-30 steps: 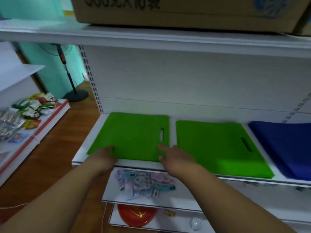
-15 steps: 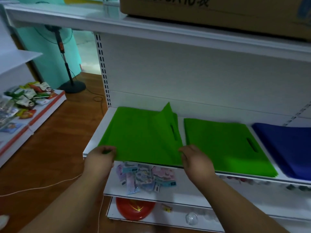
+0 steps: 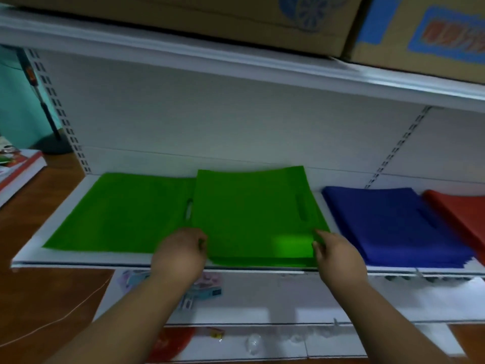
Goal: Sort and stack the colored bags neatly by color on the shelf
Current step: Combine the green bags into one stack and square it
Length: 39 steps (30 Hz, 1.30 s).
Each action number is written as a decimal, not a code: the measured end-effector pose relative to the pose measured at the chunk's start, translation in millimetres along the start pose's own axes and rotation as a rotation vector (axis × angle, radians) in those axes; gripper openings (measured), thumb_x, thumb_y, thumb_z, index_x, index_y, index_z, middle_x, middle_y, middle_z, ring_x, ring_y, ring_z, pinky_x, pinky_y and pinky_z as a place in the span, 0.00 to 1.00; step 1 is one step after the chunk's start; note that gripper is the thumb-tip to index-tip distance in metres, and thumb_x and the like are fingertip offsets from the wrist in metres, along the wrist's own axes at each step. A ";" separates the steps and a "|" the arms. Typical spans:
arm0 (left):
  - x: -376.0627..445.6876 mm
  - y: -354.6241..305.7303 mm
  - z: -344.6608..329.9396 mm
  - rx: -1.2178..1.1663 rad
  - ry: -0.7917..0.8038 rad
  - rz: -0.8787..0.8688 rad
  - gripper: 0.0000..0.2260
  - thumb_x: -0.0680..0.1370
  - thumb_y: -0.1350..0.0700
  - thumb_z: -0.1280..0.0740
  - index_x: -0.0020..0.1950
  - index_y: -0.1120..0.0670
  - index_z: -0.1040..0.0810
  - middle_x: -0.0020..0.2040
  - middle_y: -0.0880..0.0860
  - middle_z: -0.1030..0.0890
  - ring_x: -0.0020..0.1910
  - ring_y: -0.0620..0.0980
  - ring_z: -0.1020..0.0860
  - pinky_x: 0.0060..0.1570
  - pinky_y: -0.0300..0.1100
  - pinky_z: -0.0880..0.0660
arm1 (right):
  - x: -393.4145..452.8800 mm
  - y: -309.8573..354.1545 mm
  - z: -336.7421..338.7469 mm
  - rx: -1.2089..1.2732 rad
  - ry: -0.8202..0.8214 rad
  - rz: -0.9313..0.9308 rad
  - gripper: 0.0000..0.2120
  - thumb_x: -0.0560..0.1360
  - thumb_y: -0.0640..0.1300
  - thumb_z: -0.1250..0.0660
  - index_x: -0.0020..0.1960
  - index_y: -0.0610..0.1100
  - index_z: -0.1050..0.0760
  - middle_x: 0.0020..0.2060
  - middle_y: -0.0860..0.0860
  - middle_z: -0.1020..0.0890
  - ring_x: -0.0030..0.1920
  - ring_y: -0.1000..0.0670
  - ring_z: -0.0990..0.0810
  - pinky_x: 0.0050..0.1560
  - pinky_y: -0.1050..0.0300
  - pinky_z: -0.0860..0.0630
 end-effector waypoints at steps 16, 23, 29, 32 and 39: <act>6.5 -66.5 -57.6 0.233 0.187 0.147 0.11 0.80 0.57 0.38 0.58 0.49 0.20 0.52 0.52 0.25 0.42 0.49 0.25 0.40 0.38 0.32 | 37.8 -71.7 -15.9 -0.096 0.282 0.053 0.14 0.81 0.49 0.40 0.62 0.45 0.23 0.56 0.45 0.20 0.51 0.45 0.20 0.48 0.52 0.23; 0.4 -62.0 -54.7 0.101 0.105 0.098 0.11 0.82 0.48 0.39 0.60 0.46 0.20 0.54 0.52 0.31 0.39 0.50 0.25 0.40 0.40 0.30 | 38.1 -58.4 -13.3 -0.171 0.255 0.026 0.08 0.78 0.46 0.37 0.55 0.45 0.23 0.49 0.48 0.24 0.41 0.47 0.24 0.36 0.56 0.28; -4.7 -19.1 -22.7 -0.067 -0.060 0.149 0.16 0.80 0.48 0.36 0.66 0.47 0.23 0.60 0.54 0.22 0.53 0.55 0.21 0.45 0.40 0.30 | 26.4 29.5 -17.5 0.059 0.259 0.160 0.18 0.79 0.52 0.37 0.67 0.48 0.26 0.59 0.46 0.22 0.56 0.44 0.21 0.52 0.52 0.24; -5.4 38.0 4.4 -0.083 -0.051 0.231 0.18 0.79 0.49 0.36 0.69 0.47 0.27 0.50 0.56 0.18 0.43 0.55 0.21 0.40 0.41 0.29 | 13.3 95.6 -39.4 0.089 0.361 0.299 0.21 0.80 0.54 0.38 0.72 0.51 0.31 0.63 0.48 0.23 0.63 0.46 0.25 0.59 0.55 0.27; 1.0 173.4 52.2 -0.005 0.210 0.409 0.30 0.78 0.53 0.36 0.79 0.49 0.42 0.73 0.59 0.30 0.64 0.57 0.25 0.53 0.41 0.28 | -10.8 220.8 -89.7 -0.046 0.559 0.359 0.27 0.81 0.58 0.44 0.78 0.61 0.47 0.70 0.44 0.30 0.66 0.41 0.27 0.58 0.50 0.28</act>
Point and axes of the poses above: each hand's wrist, its own x-axis towards the middle knuckle, its own z-axis out of the back of the hand, y = z × x, the point moved 6 cm from there along x, towards the middle knuckle
